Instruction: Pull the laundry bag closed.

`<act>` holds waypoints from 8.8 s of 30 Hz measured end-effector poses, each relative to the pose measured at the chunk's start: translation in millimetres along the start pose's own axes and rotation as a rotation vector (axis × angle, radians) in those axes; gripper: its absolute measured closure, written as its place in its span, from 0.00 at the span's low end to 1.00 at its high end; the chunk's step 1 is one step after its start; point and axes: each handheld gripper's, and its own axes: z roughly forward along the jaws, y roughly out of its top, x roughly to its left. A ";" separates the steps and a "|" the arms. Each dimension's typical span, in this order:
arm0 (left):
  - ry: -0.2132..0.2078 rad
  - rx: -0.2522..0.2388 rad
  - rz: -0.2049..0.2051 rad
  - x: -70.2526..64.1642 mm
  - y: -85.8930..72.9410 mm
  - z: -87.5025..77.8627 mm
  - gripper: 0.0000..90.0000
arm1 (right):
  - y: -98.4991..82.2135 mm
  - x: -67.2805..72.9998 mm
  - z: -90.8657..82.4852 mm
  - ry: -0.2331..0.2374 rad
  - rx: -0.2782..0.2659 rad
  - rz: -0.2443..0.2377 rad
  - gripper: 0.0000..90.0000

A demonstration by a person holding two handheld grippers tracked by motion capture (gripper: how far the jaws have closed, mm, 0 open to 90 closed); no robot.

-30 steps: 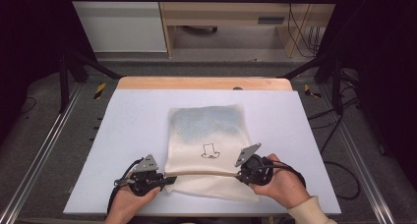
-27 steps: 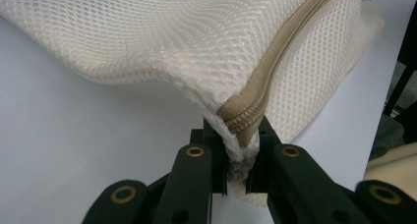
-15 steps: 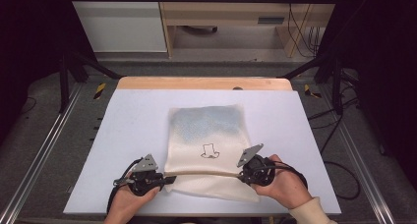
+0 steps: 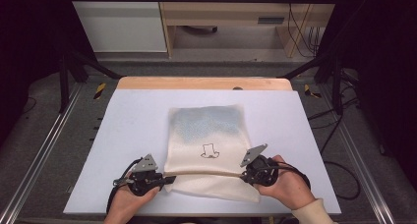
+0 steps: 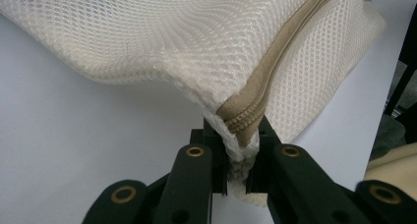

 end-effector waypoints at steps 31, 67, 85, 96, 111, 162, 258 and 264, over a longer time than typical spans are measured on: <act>0.001 0.002 0.002 0.7 0.3 -1.5 0.92 | -11.6 -5.0 -1.0 0.000 -0.006 0.025 0.91; 0.011 -0.003 0.007 1.0 1.0 -3.2 0.92 | -28.9 -11.9 -5.0 -0.005 -0.019 0.073 0.91; 0.011 -0.004 0.008 0.4 1.2 -3.6 0.92 | -34.1 -13.1 -2.0 0.000 -0.023 0.090 0.91; 0.009 -0.004 0.010 -0.2 1.5 -3.9 0.92 | -38.1 -14.6 2.1 0.010 -0.022 0.102 0.91; 0.009 -0.006 0.012 -0.1 1.8 -4.6 0.92 | -44.5 -16.1 5.4 0.010 -0.022 0.117 0.91; 0.110 0.145 -0.017 4.3 7.6 -5.9 0.13 | -22.1 -19.7 11.4 -0.073 -0.072 0.163 0.20; 0.435 0.123 -0.119 104.8 -37.8 -82.1 0.06 | -111.0 -72.6 -2.5 -0.326 -0.247 0.616 0.08; 0.445 0.093 -0.093 99.2 -48.2 -83.1 0.06 | -115.3 -62.4 5.1 -0.340 -0.285 0.622 0.08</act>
